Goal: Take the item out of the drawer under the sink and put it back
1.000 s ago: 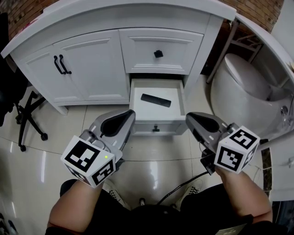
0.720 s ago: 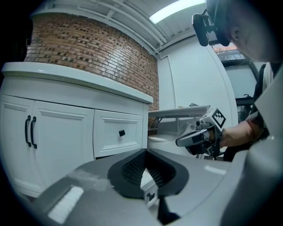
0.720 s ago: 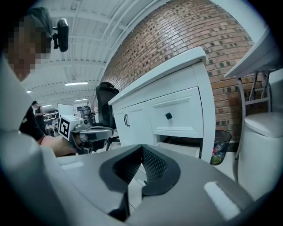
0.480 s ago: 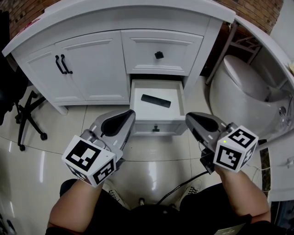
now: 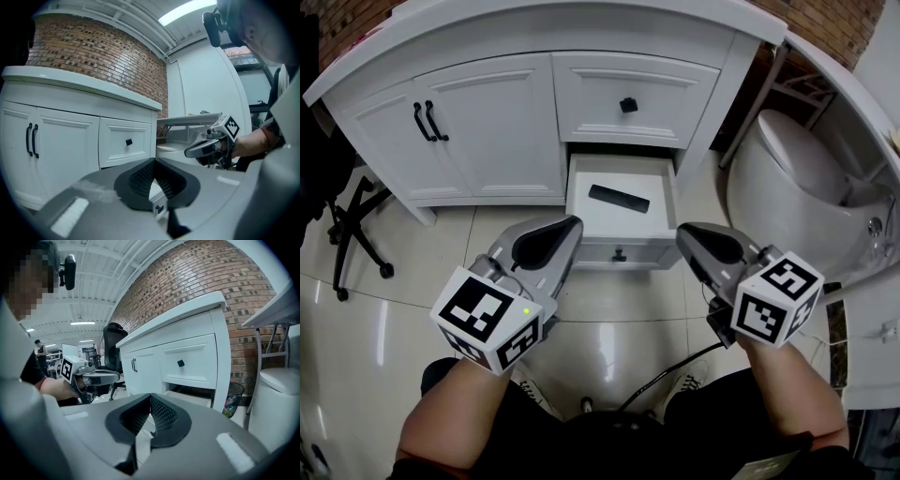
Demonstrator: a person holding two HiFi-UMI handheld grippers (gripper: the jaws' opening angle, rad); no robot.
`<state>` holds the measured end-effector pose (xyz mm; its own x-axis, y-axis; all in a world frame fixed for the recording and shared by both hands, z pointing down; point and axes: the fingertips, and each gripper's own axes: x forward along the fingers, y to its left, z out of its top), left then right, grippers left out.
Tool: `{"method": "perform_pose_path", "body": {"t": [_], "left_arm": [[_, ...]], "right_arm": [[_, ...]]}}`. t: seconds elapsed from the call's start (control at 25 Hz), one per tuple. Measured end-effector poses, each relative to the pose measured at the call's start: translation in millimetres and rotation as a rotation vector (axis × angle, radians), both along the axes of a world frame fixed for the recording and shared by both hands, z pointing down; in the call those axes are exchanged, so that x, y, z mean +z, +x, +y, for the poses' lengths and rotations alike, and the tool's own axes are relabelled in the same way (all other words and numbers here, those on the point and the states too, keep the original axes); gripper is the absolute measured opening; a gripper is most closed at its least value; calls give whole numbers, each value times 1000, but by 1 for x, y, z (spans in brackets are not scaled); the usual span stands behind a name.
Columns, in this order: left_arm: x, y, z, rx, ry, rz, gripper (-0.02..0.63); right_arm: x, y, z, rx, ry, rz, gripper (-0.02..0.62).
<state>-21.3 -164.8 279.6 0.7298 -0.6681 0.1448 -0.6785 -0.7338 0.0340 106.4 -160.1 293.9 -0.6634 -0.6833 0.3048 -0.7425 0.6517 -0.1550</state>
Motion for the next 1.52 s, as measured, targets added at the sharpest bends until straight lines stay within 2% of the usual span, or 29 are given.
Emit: {"method": "perform_pose_path", "body": {"t": [0.36,0.6,0.68,0.72,1.0,1.24,1.52], "left_arm": [[2,0,-3,-7,5,-1,6],[-2,8,-2,17,31,-23,6],[0,10,1,39,46,-34,6],[1,12,3,48,48,-36,6],[3,13,1,57,36,-30,6],[1,11,-3,54,45,-27,6],[4,8,-7,40,33,-16,6]], "right_arm": [[-4,0,-2,9,0,-3,8],[-1,1,-6,26,8,55,22],[-1,-1,-9,16,5,93,115],[-1,-1,-10,6,6,116,130],[-10,-7,-28,-64,42,248,130],[10,-26,-56,-201,71,497,132],[49,-46,-105,-276,14,564,132]]}}
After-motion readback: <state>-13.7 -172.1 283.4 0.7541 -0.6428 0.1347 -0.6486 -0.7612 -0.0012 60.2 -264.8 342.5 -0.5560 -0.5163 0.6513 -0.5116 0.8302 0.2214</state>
